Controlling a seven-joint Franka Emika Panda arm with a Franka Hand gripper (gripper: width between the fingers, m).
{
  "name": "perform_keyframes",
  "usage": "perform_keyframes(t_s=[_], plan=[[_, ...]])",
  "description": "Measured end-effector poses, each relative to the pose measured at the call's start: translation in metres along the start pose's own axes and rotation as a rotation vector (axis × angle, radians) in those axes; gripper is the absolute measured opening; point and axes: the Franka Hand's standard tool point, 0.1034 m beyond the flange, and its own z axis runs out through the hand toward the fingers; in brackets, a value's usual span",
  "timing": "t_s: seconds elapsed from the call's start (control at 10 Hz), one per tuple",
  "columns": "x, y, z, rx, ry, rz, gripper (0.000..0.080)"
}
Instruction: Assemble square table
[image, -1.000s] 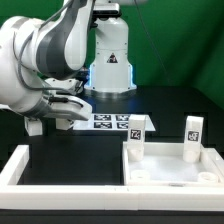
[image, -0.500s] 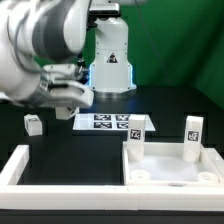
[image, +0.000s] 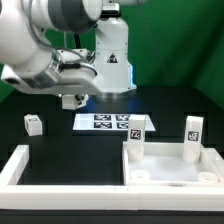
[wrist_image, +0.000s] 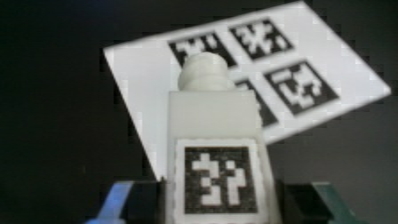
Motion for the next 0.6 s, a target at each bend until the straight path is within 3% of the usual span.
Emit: perform_keyframes(t_s=[0.2,0.3,0.4,0.5,0.6], plan=[[-0.002,-0.006,-0.007,-0.006,0.088,-0.011,0.0290],[-0.011,-0.032,-0.035,-0.012,0.073,-0.046,0.0290],[-0.010,-0.063,-0.070,-0.033,0.096,-0.107,0.0291],[-0.010,-0.090,-0.093,-0.059,0.121,-0.159,0.0291],[-0.008,-0.109,-0.106,-0.079,0.177,-0.183,0.0291]])
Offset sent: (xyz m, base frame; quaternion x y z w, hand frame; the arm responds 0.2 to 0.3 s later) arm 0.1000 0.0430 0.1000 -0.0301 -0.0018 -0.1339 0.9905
